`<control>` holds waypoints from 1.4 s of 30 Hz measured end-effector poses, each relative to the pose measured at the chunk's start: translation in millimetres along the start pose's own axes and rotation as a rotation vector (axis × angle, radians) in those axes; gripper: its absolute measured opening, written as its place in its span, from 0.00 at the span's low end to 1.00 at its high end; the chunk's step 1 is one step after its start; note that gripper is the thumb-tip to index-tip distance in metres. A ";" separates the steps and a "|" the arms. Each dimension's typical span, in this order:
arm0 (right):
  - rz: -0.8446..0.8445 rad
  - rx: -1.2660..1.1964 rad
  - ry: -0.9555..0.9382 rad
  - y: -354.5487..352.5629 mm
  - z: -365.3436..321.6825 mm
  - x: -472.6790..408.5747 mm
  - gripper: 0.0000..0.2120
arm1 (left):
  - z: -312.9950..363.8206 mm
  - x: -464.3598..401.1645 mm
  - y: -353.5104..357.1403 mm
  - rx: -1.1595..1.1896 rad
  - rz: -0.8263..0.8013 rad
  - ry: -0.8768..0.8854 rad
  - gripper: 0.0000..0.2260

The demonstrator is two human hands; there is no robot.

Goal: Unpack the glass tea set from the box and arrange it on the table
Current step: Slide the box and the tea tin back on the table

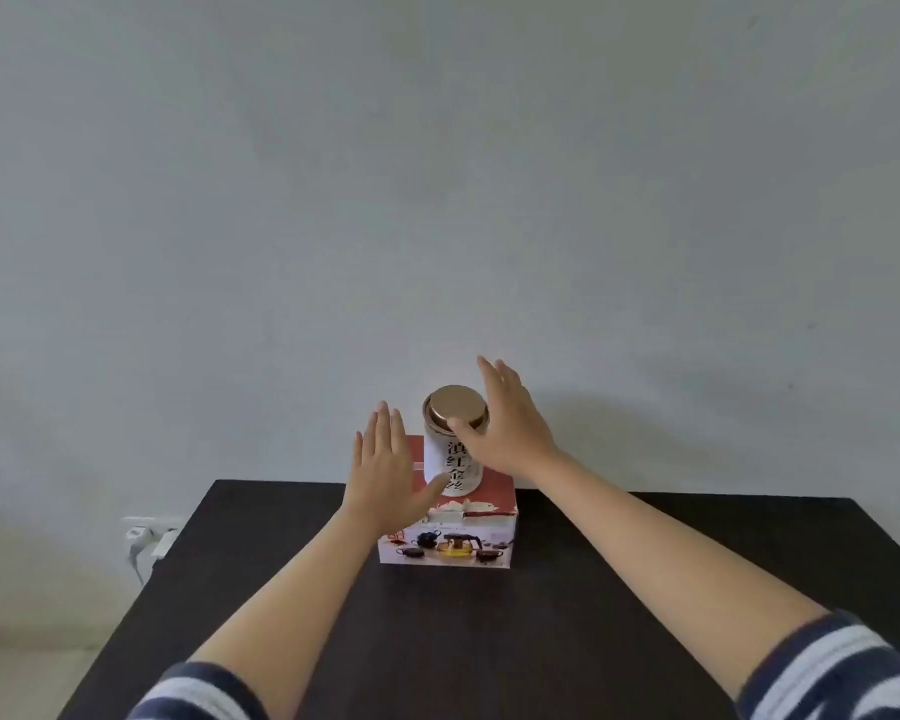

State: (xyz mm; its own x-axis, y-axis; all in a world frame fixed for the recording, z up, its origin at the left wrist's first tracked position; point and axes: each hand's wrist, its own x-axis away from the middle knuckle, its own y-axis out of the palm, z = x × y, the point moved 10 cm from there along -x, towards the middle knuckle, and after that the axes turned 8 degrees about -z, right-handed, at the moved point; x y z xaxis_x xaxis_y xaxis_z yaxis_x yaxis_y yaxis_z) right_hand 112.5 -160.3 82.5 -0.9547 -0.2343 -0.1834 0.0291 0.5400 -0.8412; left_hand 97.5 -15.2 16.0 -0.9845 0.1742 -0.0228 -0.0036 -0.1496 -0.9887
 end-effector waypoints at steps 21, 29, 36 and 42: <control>0.155 -0.246 0.048 62.6 45.4 -6.8 0.43 | -10.6 -28.1 124.1 0.001 -0.194 -0.137 0.43; 0.234 -0.254 0.065 53.5 47.0 -0.8 0.43 | 2.0 -28.3 121.6 0.063 -0.201 -0.153 0.37; 0.286 -0.179 0.084 9.0 81.3 20.3 0.44 | 53.5 -29.4 117.9 0.094 -0.185 -0.009 0.31; 0.325 -0.140 0.161 -46.7 145.0 50.5 0.44 | 105.4 -47.7 123.3 0.035 -0.196 0.061 0.36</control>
State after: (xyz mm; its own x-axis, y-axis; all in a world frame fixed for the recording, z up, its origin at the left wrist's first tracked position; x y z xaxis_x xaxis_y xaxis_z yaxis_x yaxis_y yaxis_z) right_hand 105.9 -314.6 38.7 -0.9371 0.0911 -0.3369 0.3074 0.6728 -0.6730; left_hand 125.6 -144.5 -89.2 -0.9518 0.2620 0.1596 -0.2012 -0.1403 -0.9695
